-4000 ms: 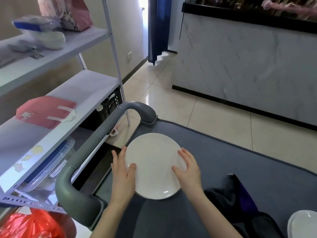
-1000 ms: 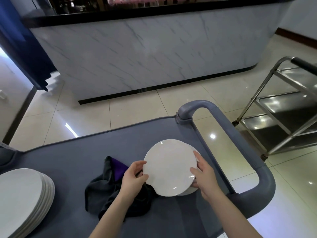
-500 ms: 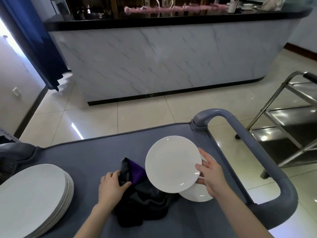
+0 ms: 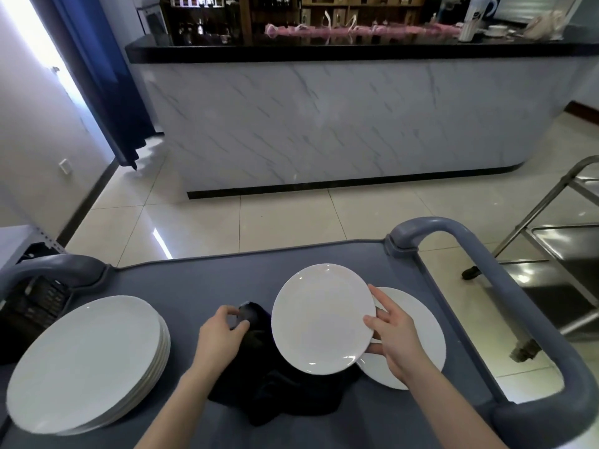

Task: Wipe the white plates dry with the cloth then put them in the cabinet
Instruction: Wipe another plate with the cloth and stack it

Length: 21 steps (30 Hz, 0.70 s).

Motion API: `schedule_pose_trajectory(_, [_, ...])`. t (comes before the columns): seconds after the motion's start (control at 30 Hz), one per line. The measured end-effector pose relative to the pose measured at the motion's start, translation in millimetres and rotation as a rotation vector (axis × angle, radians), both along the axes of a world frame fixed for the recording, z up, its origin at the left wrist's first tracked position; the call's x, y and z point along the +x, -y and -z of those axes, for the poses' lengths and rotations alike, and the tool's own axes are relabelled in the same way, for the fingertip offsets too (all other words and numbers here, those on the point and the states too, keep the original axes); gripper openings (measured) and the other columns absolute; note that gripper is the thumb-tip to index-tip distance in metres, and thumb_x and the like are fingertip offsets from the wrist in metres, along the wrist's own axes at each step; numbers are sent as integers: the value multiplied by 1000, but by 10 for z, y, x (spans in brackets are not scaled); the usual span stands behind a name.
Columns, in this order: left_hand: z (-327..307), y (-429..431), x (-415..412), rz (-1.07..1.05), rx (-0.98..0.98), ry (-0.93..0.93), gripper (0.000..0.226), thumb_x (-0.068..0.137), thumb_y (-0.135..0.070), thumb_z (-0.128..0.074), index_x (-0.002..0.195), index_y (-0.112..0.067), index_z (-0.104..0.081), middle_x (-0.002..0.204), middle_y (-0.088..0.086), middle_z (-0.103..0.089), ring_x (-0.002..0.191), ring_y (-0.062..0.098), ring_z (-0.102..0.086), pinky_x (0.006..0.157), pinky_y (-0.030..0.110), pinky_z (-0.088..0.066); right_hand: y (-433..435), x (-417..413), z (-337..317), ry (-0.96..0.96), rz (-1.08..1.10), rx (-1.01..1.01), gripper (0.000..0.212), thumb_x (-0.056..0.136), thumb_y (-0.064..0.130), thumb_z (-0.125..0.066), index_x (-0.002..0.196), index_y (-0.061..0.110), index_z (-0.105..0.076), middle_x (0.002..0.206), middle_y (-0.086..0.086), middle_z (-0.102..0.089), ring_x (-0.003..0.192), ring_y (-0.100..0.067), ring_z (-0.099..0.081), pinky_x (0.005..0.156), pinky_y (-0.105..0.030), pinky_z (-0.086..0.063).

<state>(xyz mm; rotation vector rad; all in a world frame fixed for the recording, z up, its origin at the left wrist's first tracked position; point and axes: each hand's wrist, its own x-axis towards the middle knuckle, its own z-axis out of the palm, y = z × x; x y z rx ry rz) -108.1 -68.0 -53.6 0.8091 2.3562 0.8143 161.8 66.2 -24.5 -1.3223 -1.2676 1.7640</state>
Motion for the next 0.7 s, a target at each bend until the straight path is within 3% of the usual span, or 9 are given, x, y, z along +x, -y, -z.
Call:
schedule_pose_trajectory(0.07, [-154,29,-116,-3,-188,37,40,86,-40,-67,114,-11,-62,115,11,-64,103,24,-61,76,27,-44,16,-31,-20,-5,-6,6,59,95,-6,-49,137,35,-52,103,5,-76,93,-24,-70,61,-37,-59])
schedule_pose_trajectory(0.17, [-307,142,-239,85,-416,80,40,74,-50,-72,81,-12,-62,89,3,-66,74,13,-60,55,23,-41,45,-95,-40,-14,-20,12,58,95,-7,-49,132,37,-54,100,6,-77,91,-23,-70,60,-36,-58])
schedule_pose_trajectory(0.27, [-347,230,-287,194,-485,17,37,71,-46,-75,71,-13,-59,76,-1,-62,71,16,-58,56,23,-40,89,-172,-62,-17,-51,25,57,95,-6,-50,128,40,-55,98,7,-77,92,-23,-70,61,-38,-59])
schedule_pose_trajectory(0.43, [-438,324,-233,142,-180,-66,11,91,-34,-64,83,-28,-59,97,-2,-67,90,18,-58,75,26,-41,183,-293,-110,-59,-77,22,58,94,-9,-49,126,39,-56,103,-4,-75,89,-23,-69,62,-39,-59])
schedule_pose_trajectory(0.57, [-544,412,-207,44,59,-81,9,98,-26,-56,88,-27,-55,98,1,-67,85,16,-58,65,23,-41,229,-358,-173,-104,-89,15,56,95,-9,-48,124,39,-57,95,2,-77,85,-20,-70,55,-32,-55])
schedule_pose_trajectory(0.63, [-640,449,-198,-18,179,-74,2,94,-25,-63,93,-27,-63,97,-2,-68,86,13,-60,66,18,-42,243,-386,-209,-105,-105,30,56,95,-9,-48,124,38,-56,88,7,-77,77,-13,-72,53,-30,-54])
schedule_pose_trajectory(0.7, [-757,485,-166,-79,299,-11,12,84,-23,-75,93,-30,-69,91,-8,-71,85,11,-66,68,19,-46,255,-410,-242,-109,-114,44,57,95,-9,-48,123,39,-56,85,10,-76,73,-8,-72,53,-29,-55])
